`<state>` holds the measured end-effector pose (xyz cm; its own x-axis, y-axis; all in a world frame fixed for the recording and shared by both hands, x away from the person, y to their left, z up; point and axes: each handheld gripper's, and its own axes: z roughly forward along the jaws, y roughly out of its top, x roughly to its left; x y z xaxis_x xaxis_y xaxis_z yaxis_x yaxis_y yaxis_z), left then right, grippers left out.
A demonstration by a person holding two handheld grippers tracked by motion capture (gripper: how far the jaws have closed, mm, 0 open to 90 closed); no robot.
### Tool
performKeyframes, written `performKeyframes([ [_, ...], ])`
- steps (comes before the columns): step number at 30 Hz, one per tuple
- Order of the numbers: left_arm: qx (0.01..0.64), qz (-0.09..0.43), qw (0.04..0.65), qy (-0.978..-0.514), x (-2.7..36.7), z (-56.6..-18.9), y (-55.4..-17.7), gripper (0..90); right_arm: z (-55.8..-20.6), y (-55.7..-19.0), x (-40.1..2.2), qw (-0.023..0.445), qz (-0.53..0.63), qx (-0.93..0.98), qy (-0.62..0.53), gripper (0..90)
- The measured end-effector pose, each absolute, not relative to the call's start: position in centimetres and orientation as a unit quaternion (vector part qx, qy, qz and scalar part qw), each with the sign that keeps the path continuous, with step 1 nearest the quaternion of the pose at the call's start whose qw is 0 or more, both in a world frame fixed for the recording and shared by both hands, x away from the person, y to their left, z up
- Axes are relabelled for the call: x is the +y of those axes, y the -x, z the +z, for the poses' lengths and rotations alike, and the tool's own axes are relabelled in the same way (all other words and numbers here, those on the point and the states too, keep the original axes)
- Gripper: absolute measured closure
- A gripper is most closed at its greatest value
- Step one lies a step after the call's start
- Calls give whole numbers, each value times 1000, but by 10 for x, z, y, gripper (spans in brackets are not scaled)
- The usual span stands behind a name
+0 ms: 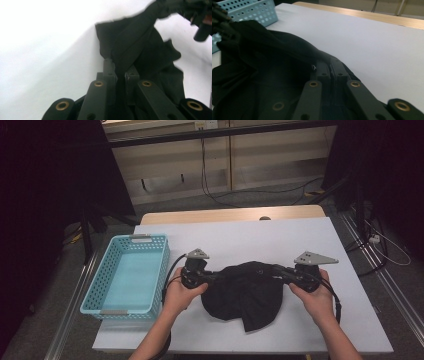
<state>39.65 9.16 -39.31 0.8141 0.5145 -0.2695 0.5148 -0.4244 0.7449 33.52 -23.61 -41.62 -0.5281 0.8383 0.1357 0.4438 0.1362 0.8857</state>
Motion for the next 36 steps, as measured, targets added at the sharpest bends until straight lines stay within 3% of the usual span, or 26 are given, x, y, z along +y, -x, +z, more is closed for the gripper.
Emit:
performKeyframes([
  [9, 317, 27, 458, -830, 110, -380, -402, 834, -409, -333, -223, 187, 506, 731, -418, 872],
  [21, 320, 31, 449, -834, 101, -398, -406, 789, -415, -337, -236, 200, 487, 724, -447, 877],
  [22, 321, 34, 448, -833, 102, -399, -406, 726, -417, -338, -241, 203, 482, 720, -455, 877],
  [25, 323, 39, 444, -835, 103, -400, -406, 663, -420, -338, -246, 206, 478, 716, -464, 878],
  [26, 330, 50, 444, -832, 106, -400, -407, 522, -421, -339, -253, 214, 469, 712, -476, 878],
  [30, 343, 50, 447, -825, 112, -400, -409, 382, -426, -340, -264, 213, 467, 703, -492, 878],
  [32, 353, 50, 445, -822, 114, -403, -410, 368, -428, -341, -266, 212, 465, 702, -496, 878],
  [34, 365, 57, 435, -821, 115, -407, -412, 291, -431, -342, -272, 211, 462, 697, -505, 878],
  [36, 376, 59, 430, -819, 117, -411, -414, 287, -431, -342, -274, 213, 462, 694, -510, 878],
])
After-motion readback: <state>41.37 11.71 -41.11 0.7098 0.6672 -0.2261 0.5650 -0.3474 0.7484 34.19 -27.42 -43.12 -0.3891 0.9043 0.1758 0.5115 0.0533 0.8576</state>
